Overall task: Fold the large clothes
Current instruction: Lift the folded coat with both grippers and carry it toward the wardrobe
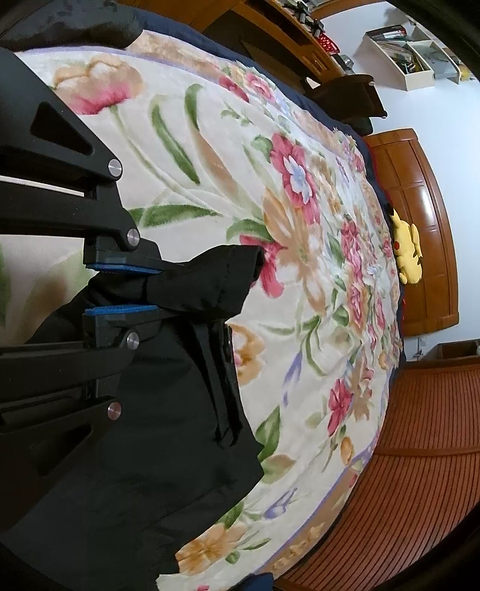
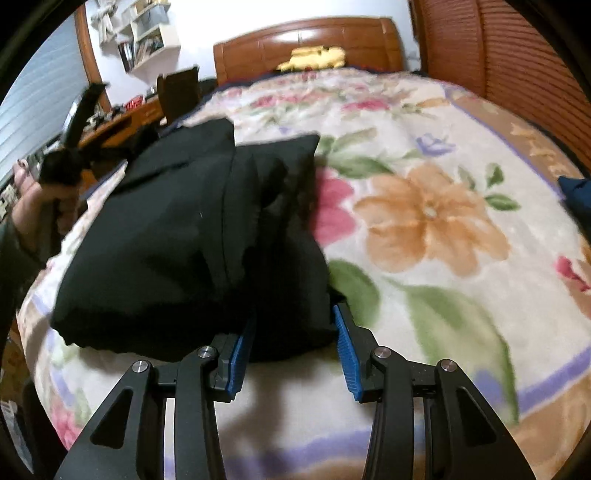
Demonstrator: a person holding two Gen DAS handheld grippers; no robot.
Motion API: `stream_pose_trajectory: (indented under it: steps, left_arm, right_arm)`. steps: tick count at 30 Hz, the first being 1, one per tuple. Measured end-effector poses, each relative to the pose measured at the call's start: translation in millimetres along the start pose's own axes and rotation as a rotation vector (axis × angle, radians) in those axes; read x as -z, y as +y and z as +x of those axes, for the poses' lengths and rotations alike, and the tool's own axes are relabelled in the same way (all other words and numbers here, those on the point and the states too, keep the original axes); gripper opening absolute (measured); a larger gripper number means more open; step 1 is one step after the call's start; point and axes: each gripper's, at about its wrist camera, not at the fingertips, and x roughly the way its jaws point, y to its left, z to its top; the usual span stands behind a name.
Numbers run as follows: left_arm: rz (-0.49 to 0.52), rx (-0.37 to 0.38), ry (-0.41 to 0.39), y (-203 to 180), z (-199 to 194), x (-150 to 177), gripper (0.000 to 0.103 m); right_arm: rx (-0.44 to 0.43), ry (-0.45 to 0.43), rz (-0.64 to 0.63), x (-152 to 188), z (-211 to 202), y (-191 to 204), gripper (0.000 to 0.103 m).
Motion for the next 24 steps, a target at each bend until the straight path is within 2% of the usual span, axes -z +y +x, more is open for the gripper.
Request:
stream_pose_trajectory:
  steps: [1, 2, 3, 5, 9, 15, 24]
  left_arm:
    - [0.005, -0.004, -0.005, -0.2, -2.5, 1.1, 0.014]
    - [0.006, -0.006, -0.014, 0.0, -6.0, 1.9, 0.014]
    - [0.004, -0.006, -0.023, 0.2, -10.6, 2.0, 0.014]
    - [-0.009, -0.002, -0.043, 1.2, -20.8, 0.5, 0.013]
    - [-0.016, 0.01, -0.084, -4.3, -45.2, -9.1, 0.013]
    - [0.048, 0.045, -0.14, -44.4, -80.5, -20.0, 0.013]
    - [0.139, 0.1, -0.203, -122.1, -110.7, -36.8, 0.013]
  right_arm:
    - [-0.006, -0.004, -0.005, -0.7, -0.7, 0.7, 0.039]
    - [-0.014, -0.012, -0.017, -0.9, -1.8, 2.5, 0.026]
    - [-0.017, -0.026, -0.026, -1.4, -4.1, 3.2, 0.019]
    - [-0.013, -0.06, -0.042, -2.9, -10.9, 4.4, 0.014]
    - [-0.02, -0.153, -0.049, -5.9, -35.5, 5.6, 0.012]
    - [0.023, -0.262, -0.025, 3.4, -76.3, -10.1, 0.011]
    - [0.12, -0.324, -0.005, 37.1, -127.3, -46.4, 0.01]
